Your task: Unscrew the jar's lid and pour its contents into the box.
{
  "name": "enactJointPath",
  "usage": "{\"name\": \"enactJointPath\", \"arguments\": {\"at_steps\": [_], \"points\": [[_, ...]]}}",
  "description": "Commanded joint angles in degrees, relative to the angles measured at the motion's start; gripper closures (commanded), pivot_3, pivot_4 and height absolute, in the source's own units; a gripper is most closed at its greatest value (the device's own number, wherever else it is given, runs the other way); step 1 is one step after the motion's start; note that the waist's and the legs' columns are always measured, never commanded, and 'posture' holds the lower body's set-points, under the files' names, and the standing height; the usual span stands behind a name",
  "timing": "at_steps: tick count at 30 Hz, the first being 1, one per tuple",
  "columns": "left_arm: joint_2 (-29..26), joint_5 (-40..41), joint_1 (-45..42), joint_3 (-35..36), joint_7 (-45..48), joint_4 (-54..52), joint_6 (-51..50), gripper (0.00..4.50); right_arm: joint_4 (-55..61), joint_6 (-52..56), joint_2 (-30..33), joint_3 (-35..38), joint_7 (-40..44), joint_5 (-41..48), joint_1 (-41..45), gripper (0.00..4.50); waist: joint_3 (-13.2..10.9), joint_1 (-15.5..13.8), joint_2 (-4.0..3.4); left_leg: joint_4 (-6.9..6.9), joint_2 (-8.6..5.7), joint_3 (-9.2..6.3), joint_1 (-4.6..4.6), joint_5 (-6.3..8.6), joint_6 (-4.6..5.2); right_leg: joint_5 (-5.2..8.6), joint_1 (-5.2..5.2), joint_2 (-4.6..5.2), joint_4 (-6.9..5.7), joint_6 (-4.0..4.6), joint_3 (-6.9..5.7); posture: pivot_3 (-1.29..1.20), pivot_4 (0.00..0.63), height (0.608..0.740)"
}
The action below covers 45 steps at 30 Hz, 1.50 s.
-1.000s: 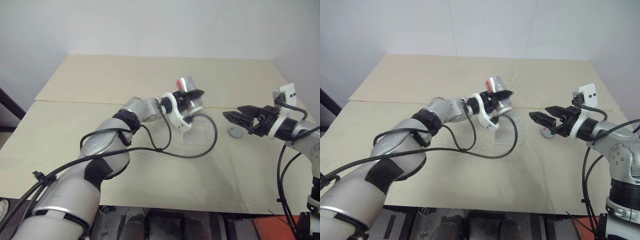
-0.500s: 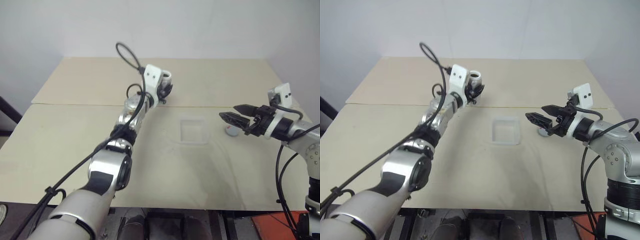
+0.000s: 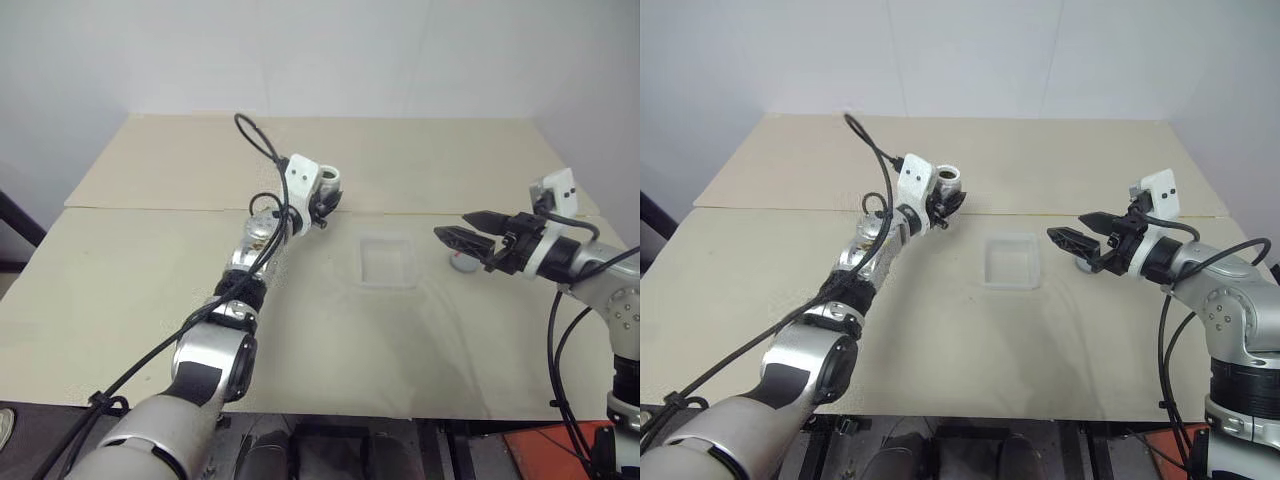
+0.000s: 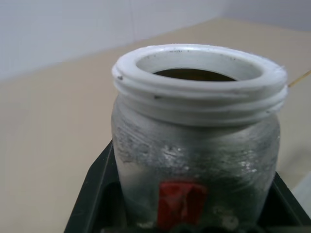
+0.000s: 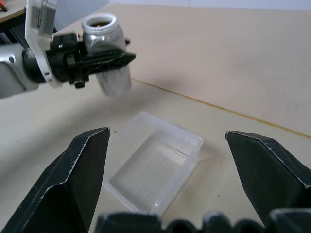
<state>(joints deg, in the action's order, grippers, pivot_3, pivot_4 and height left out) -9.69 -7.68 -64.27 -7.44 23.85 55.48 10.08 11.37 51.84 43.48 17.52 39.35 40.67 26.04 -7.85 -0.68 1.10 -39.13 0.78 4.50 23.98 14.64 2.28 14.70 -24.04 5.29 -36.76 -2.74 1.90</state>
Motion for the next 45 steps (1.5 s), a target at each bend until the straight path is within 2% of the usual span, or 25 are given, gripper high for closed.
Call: {"name": "enactJointPath", "arguments": {"at_steps": [1, 3, 5, 10, 13, 18, 23, 34, 36, 41, 44, 45], "points": [[-2.7, -14.9, -7.5, -11.2, -7.1, 3.1, 16.1, 2.57, 2.0, -2.1, 0.7, 0.9, 0.3, 0.0, 0.7, 0.05, 0.0, -0.1, 0.01, 0.02, -0.02, 0.00, -0.01, 0.00, 0.00, 0.00, 0.02, 0.01, 0.02, 0.00, 0.00, 0.00, 0.150, 0.740], [-4.4, -26.5, -12.5, -20.6, -15.4, 6.3, 23.0, 2.57, 1.8, -2.5, 0.7, 0.5, 0.2, -0.6, 0.8, 0.05, 0.0, -0.4, 0.01, 0.02, -0.05, 0.01, 0.01, 0.00, 0.00, -0.02, 0.02, 0.02, 0.05, -0.03, 0.00, 0.00, 0.150, 0.740], [-4.8, -34.2, -15.9, -27.0, -22.1, 8.9, 26.3, 2.57, 1.7, -2.8, 0.6, 0.1, 0.1, -1.0, 0.9, 0.05, 0.0, -0.8, 0.01, 0.03, -0.08, 0.01, 0.02, 0.05, 0.08, -0.03, 0.05, 0.05, 0.10, -0.06, 0.01, 0.00, 0.150, 0.740], [-1.1, -59.3, -22.6, -49.8, -40.2, 12.6, 22.7, 2.57, 2.6, -3.0, 0.6, 0.3, -1.4, -1.9, 0.5, 0.05, 0.0, -1.0, 0.00, 0.05, -0.10, 0.09, 0.02, 0.11, 0.18, -0.03, 0.04, 0.05, 0.16, -0.07, 0.03, 0.00, 0.150, 0.740], [1.1, -67.1, -23.6, -57.5, -45.7, 15.0, 17.9, 2.57, 4.2, -2.3, 0.5, 1.7, -3.0, -1.2, 0.5, 0.05, 0.0, -0.9, 0.00, 0.05, -0.07, 0.14, 0.12, 0.10, 0.17, -0.03, -0.12, 0.04, 0.15, -0.08, 0.05, 0.00, 0.150, 0.740], [5.0, -72.9, -25.4, -62.7, -49.7, 18.0, 9.4, 2.57, 7.7, -0.6, -0.7, 5.5, -5.8, 2.5, -0.5, 0.05, 0.0, -0.9, 0.01, 0.06, -0.05, 0.14, 0.16, 0.10, 0.16, -0.03, -0.19, 0.04, 0.13, -0.08, 0.07, 0.00, 0.150, 0.740], [6.5, -73.9, -24.9, -63.6, -52.1, 18.3, 9.3, 2.57, 9.7, -0.2, -1.2, 6.3, -7.4, 4.0, -2.0, 0.05, 0.0, -1.2, 0.01, 0.05, -0.06, 0.12, 0.15, 0.12, 0.20, -0.02, -0.15, 0.05, 0.14, -0.09, 0.07, 0.00, 0.150, 0.740], [4.8, -71.1, -23.9, -61.5, -51.6, 18.3, 10.7, 2.57, 7.7, -1.4, -1.3, 4.6, -7.5, 4.0, -1.1, 0.05, 0.0, -1.4, 0.01, 0.05, -0.06, 0.16, 0.14, 0.12, 0.20, -0.02, -0.18, 0.06, 0.12, -0.08, 0.11, 0.00, 0.150, 0.740], [4.1, -68.5, -23.5, -58.9, -50.8, 18.1, 12.3, 2.57, 7.3, -1.5, -1.2, 4.5, -7.1, 3.9, -0.9, 0.05, 0.0, -1.5, 0.01, 0.05, -0.06, 0.16, 0.14, 0.11, 0.19, -0.02, -0.18, 0.06, 0.12, -0.08, 0.10, 0.00, 0.150, 0.740], [0.3, -55.6, -21.1, -46.9, -43.6, 18.1, 17.6, 2.57, 5.6, -1.9, -0.8, 4.0, -6.1, 3.5, 0.2, 0.05, 0.0, -1.3, 0.01, 0.04, -0.03, 0.18, 0.13, 0.11, 0.19, -0.03, -0.19, 0.07, 0.11, -0.08, 0.10, 0.00, 0.150, 0.740], [-2.9, -46.6, -18.6, -38.4, -38.1, 17.3, 21.1, 2.57, 4.4, -2.7, -0.2, 2.7, -4.3, 2.9, 1.1, 0.05, 0.0, -0.9, 0.00, 0.05, -0.03, 0.20, 0.10, 0.10, 0.18, -0.03, -0.18, 0.07, 0.09, -0.08, 0.10, 0.00, 0.150, 0.740], [-3.0, -41.7, -17.4, -34.2, -33.4, 17.3, 21.9, 2.57, 4.0, -2.9, -0.1, 2.3, -3.8, 2.6, 1.4, 0.05, 0.0, -0.8, 0.00, 0.04, -0.03, 0.20, 0.09, 0.10, 0.18, -0.03, -0.17, 0.08, 0.08, -0.08, 0.10, 0.00, 0.150, 0.740]]}}
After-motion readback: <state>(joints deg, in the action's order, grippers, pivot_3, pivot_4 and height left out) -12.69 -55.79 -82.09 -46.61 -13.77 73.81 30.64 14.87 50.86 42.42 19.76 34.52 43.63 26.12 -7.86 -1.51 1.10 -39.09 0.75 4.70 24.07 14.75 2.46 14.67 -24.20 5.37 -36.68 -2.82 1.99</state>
